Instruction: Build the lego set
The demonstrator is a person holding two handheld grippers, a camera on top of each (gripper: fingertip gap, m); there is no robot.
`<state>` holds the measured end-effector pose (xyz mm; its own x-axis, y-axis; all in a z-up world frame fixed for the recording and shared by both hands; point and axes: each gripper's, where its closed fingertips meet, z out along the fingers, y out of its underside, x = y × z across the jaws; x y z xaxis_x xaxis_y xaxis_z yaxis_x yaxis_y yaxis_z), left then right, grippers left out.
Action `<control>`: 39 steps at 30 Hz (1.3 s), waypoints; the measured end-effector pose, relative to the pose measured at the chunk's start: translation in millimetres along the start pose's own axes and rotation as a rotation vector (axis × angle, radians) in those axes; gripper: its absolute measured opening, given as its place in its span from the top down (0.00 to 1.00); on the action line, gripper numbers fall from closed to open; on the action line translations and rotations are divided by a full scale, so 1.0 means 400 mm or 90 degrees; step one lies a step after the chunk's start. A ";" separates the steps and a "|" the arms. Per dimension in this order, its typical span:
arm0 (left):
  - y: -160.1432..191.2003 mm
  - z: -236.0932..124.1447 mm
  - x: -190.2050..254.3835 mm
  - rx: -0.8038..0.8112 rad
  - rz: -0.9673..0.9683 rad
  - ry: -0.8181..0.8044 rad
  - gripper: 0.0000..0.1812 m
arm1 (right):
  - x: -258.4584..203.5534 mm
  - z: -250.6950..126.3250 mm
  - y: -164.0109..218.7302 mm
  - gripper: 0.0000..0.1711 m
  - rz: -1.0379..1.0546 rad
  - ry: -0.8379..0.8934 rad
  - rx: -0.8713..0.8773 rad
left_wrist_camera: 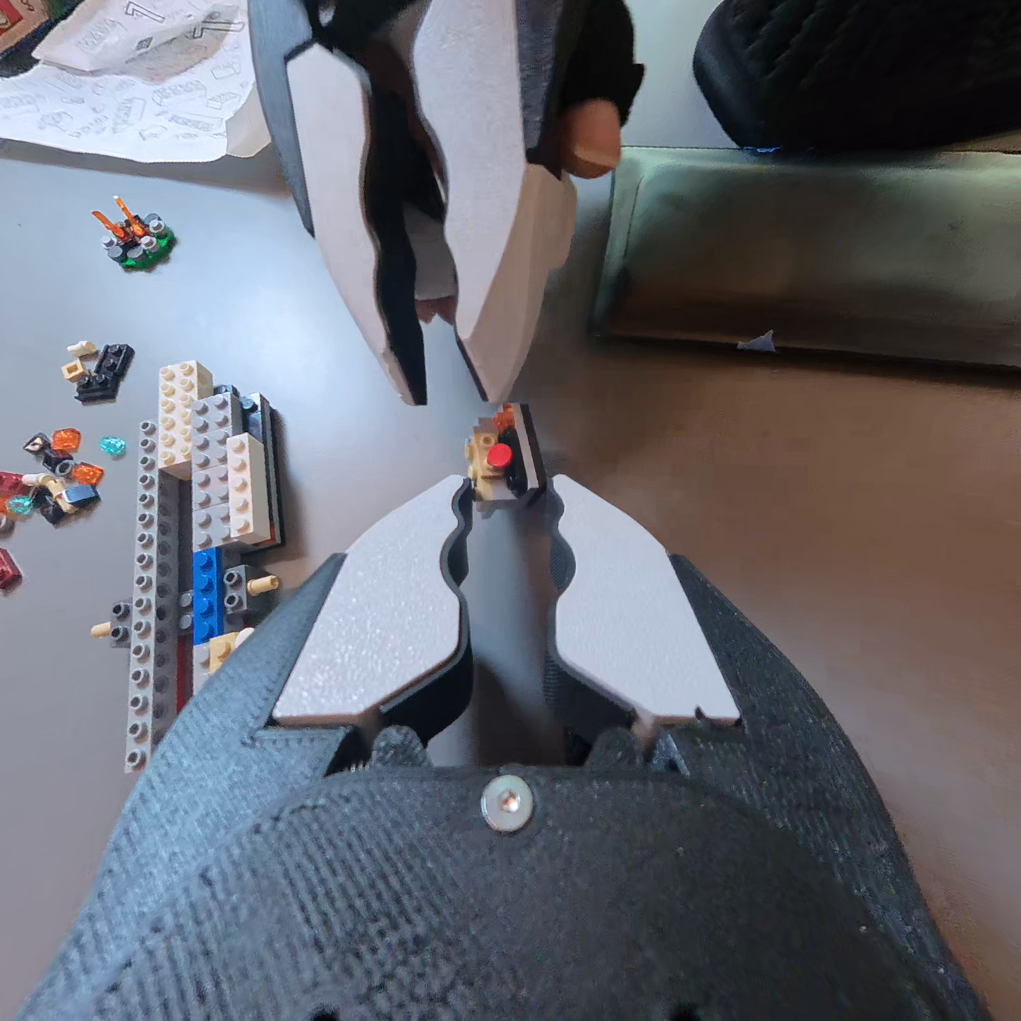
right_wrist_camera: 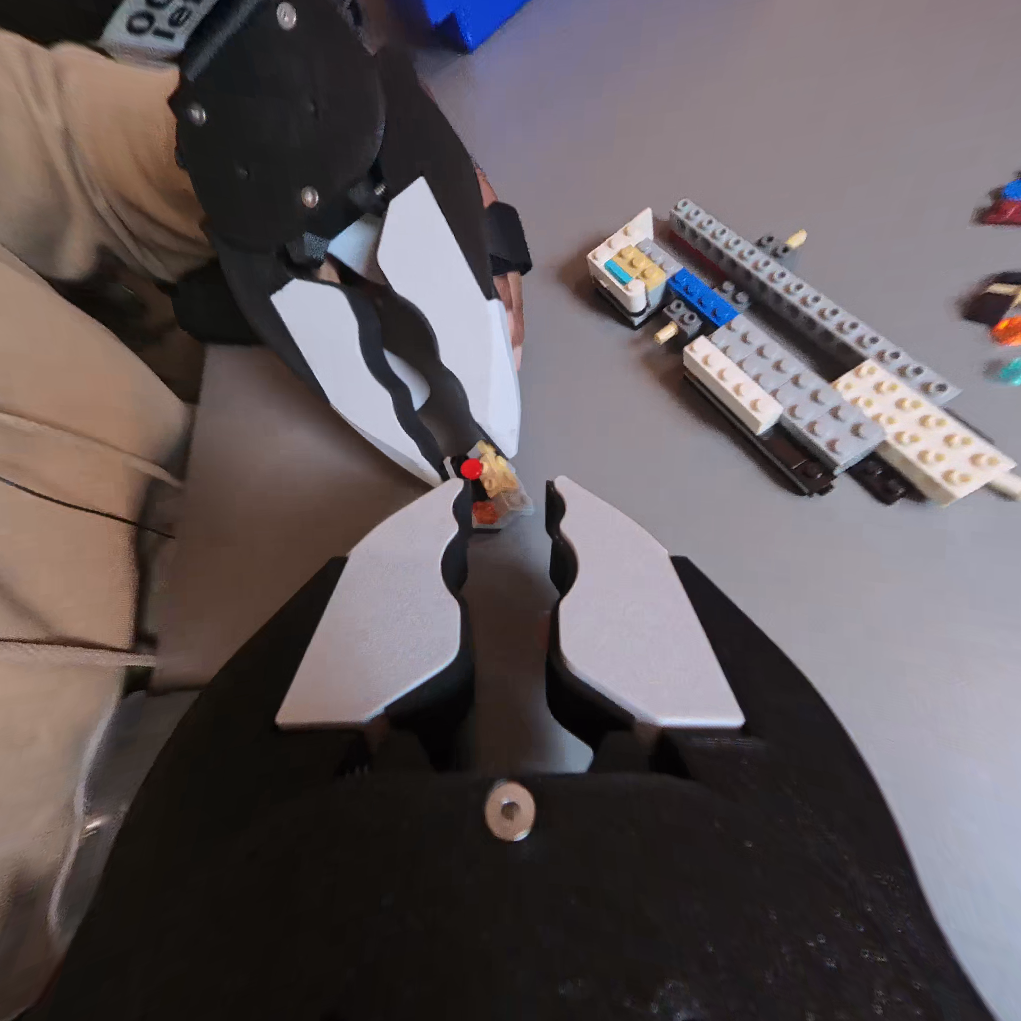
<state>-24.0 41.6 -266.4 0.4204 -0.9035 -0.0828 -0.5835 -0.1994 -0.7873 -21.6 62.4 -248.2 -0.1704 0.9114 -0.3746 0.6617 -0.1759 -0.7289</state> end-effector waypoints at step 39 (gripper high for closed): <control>-0.016 -0.008 0.071 0.011 0.077 0.069 0.86 | -0.095 0.044 0.039 0.86 0.101 -0.272 -0.181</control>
<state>-10.5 16.0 -261.8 0.2691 -0.9566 -0.1118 -0.6125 -0.0804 -0.7864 -17.5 18.6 -255.4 -0.2947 0.6388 -0.7107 0.8651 -0.1376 -0.4824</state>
